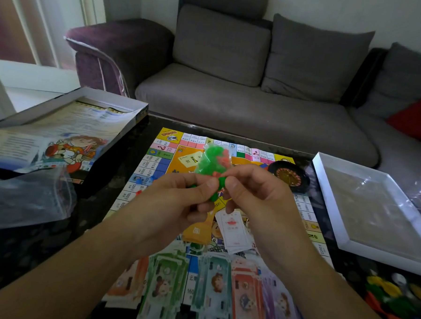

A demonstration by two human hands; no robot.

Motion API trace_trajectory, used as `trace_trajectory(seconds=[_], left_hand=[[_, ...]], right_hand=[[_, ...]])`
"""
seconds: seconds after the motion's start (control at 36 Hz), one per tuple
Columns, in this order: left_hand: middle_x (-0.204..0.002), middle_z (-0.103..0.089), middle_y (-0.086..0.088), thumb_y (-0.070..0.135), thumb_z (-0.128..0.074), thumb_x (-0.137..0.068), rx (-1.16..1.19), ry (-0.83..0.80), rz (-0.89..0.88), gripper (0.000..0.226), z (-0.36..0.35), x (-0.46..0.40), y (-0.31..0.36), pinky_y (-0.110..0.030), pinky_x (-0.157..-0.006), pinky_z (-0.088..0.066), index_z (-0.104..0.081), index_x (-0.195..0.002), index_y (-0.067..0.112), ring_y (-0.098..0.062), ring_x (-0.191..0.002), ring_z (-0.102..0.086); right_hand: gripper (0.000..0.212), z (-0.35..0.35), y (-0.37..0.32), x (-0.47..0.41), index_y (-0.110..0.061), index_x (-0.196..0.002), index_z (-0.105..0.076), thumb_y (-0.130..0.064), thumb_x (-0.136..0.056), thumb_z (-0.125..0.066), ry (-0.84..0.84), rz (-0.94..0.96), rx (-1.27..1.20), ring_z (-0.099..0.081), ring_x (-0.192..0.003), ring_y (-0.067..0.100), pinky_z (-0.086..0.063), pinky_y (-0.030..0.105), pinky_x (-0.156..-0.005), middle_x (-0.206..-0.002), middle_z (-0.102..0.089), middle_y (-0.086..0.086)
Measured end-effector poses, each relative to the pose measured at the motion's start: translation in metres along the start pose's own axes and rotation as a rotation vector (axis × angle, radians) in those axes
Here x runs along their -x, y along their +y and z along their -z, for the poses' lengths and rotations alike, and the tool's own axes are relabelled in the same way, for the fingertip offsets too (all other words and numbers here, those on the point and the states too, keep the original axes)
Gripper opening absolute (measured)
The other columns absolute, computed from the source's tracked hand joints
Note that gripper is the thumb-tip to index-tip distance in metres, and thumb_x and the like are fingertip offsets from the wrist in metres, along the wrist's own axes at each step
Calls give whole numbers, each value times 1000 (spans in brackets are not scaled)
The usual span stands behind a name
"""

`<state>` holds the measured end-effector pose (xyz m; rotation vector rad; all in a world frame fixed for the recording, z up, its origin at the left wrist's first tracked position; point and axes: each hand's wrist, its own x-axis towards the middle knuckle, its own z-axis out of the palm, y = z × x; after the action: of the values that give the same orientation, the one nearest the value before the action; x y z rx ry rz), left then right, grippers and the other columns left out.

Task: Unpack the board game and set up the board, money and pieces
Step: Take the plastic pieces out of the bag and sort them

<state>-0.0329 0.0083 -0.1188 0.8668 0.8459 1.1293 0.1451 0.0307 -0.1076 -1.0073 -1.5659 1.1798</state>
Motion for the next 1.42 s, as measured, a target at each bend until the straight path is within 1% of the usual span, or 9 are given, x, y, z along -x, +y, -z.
trace_trajectory(seconds=[0.19, 0.28, 0.39, 0.61, 0.81, 0.97, 1.19, 1.31, 1.42], left_hand=[[-86, -45, -10, 22, -67, -91, 10, -74, 37, 27, 2, 2, 2, -21, -53, -32, -69, -101, -3, -11, -61, -42], [-86, -44, -11, 20, -64, -96, -9, -106, 72, 25, 3, 3, 3, -20, -52, -34, -67, -104, -5, -11, -60, -41], [-89, -45, -12, 18, -66, -93, 74, -89, 75, 38, 2, 3, 3, -20, -50, -34, -62, -116, -12, -11, -60, -42], [-82, -50, -6, 16, -65, -92, 119, -104, 65, 30, -1, 4, 2, -20, -51, -31, -65, -114, -5, -10, -60, -41], [-82, -57, -3, 16, -65, -91, 133, -96, 64, 15, 0, 3, 3, -19, -50, -34, -76, -94, 6, -8, -59, -42], [-86, -52, -7, 18, -68, -91, 180, -71, 82, 31, 0, 1, -1, -18, -49, -36, -67, -114, -4, -8, -58, -43], [-83, -51, -7, 19, -70, -88, 224, -48, 75, 21, -2, 0, -4, -17, -49, -38, -69, -95, 0, -8, -58, -45], [-83, -53, -7, 20, -72, -86, 249, -39, 73, 20, -3, 0, -5, -17, -49, -38, -72, -91, 1, -8, -58, -45], [-78, -57, -5, 19, -68, -89, 240, -39, 70, 18, -4, 1, -3, -17, -49, -37, -75, -85, 4, -8, -58, -45]], right_hand=[[12, 1, 2, -1, -16, -99, -76, -10, -101, -65, -44, 58, 61, -62, -75, 15, -56, 28, -71, -87, -71, 2], [16, 2, 1, -2, -19, -98, -77, -10, -102, -64, -85, 119, 164, -64, -80, 10, -53, 27, -72, -92, -74, -3], [19, 3, 1, -2, -26, -101, -78, -13, -101, -64, -79, 183, 298, -68, -93, 15, -52, 28, -77, -97, -75, -9], [18, 9, 0, 0, -22, -107, -74, -8, -98, -67, -117, 367, 490, -67, -98, 18, -55, 33, -79, -99, -70, -10], [30, 6, 5, -1, -25, -123, -77, -13, -96, -71, -56, 387, 449, -68, -102, 18, -58, 30, -80, -115, -71, -12], [34, 7, 5, -4, -27, -120, -78, -5, -96, -71, -58, 363, 433, -67, -110, 12, -58, 26, -83, -112, -71, -17], [26, 2, 10, 0, -12, -126, -75, -6, -102, -65, 15, 566, 650, -64, -106, 7, -50, 20, -90, -113, -70, -4], [28, 0, 13, 2, -8, -129, -72, -11, -103, -62, 42, 619, 714, -65, -111, 11, -51, 23, -98, -118, -72, 0], [30, -2, 12, 3, -7, -132, -70, -14, -105, -60, 23, 626, 737, -67, -107, 12, -54, 28, -94, -120, -73, 1]])
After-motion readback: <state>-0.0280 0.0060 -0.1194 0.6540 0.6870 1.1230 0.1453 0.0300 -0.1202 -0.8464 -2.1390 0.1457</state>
